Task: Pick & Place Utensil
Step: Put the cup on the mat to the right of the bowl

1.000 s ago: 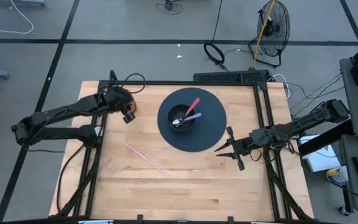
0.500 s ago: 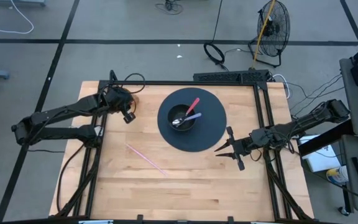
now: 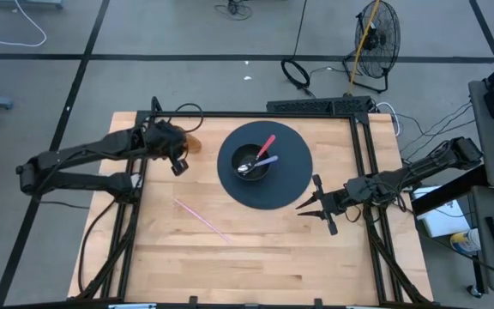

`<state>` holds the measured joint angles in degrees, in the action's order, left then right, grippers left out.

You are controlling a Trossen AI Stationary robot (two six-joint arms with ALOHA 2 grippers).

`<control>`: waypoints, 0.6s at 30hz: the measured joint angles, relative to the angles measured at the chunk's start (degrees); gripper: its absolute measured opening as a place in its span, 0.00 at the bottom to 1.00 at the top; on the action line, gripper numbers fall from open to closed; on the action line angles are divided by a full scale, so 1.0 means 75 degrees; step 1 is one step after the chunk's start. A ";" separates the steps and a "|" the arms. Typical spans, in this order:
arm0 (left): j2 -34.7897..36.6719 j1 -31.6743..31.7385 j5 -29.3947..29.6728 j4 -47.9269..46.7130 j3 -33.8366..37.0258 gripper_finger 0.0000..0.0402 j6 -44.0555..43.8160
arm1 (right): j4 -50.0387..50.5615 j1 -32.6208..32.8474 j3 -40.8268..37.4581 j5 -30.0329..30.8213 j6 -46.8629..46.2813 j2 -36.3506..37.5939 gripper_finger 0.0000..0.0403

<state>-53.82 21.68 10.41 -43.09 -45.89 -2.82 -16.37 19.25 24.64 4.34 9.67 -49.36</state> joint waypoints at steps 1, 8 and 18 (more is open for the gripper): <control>0.0000 -0.0163 0.0006 -0.0052 -0.0099 0.05 -0.0081 | 0.0007 0.0000 0.0000 0.0001 0.0000 0.0000 0.19; 0.0000 -0.1494 -0.0334 -0.0223 -0.0680 0.04 -0.0482 | 0.0052 0.0000 0.0000 0.0003 -0.0003 0.0000 0.19; -0.0026 -0.3679 -0.0331 0.0266 -0.0921 0.04 -0.0725 | 0.0054 -0.0001 0.0000 0.0006 -0.0003 0.0000 0.19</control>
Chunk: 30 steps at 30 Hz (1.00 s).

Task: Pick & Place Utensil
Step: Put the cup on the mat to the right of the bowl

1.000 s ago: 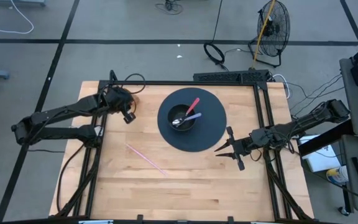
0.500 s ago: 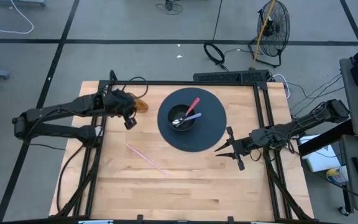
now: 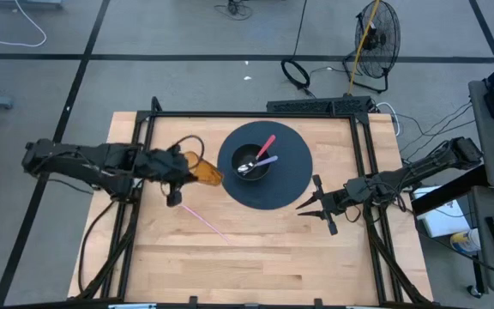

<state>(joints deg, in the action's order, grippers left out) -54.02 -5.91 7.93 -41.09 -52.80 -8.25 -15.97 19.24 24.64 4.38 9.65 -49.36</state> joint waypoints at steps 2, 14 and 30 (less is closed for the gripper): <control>-0.0020 -0.0408 0.0174 0.0224 0.0000 0.06 0.0005 | -0.0003 0.0001 0.0000 0.0000 0.0000 0.0000 0.19; -0.1893 -0.1741 0.0241 0.2113 -0.0003 0.07 0.0819 | -0.0073 0.0001 -0.0001 0.0002 0.0003 0.0000 0.19; -0.4694 -0.1796 -0.1143 0.2209 -0.2248 0.04 0.1924 | -0.0066 0.0000 -0.0003 0.0002 0.0009 0.0000 0.19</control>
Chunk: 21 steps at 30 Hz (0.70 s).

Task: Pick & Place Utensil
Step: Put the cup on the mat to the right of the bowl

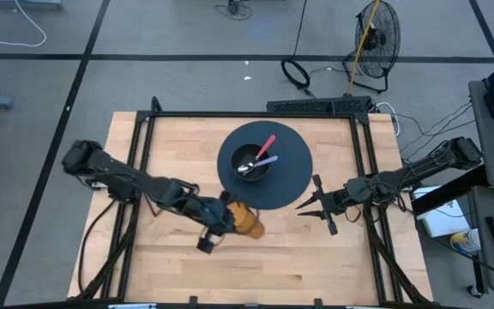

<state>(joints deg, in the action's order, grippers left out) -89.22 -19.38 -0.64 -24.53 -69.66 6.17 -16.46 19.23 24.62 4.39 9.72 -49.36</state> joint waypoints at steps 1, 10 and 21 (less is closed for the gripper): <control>-0.0206 0.0000 0.0004 -0.0241 -0.0249 0.03 0.0038 | -0.0001 0.0001 0.0000 -0.0002 0.0000 0.0000 0.19; -0.1574 0.0032 -0.0125 -0.1573 -0.1823 0.11 0.0170 | 0.0075 -0.0001 0.0000 -0.0002 -0.0003 0.0000 0.19; -0.1910 0.0038 -0.0373 -0.1565 -0.1983 0.06 0.0292 | 0.0118 0.0002 0.0000 -0.0002 -0.0003 0.0000 0.19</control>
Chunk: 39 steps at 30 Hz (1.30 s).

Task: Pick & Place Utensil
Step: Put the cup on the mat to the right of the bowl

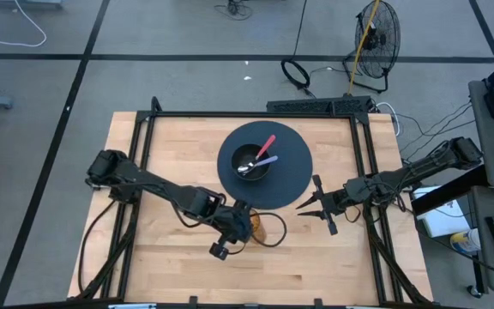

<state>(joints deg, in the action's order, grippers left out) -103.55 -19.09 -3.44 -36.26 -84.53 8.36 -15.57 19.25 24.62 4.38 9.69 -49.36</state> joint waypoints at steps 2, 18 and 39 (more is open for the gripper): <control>0.0000 0.0000 0.0000 0.0006 0.0000 0.10 0.0001 | 0.0000 -0.0003 0.0000 0.0000 0.0000 0.0000 0.19; 0.0000 0.0044 0.0003 0.0132 0.0000 0.09 0.0148 | 0.0000 -0.0002 0.0000 -0.0002 -0.0001 0.0003 0.19; 0.0003 0.0044 0.0708 0.0482 0.0006 0.33 0.0654 | 0.0117 -0.0003 0.0000 -0.0006 -0.0090 0.0000 0.19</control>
<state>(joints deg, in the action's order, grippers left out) -103.53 -18.76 1.87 -32.65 -84.49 13.27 -14.70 19.22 24.62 4.34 9.02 -49.36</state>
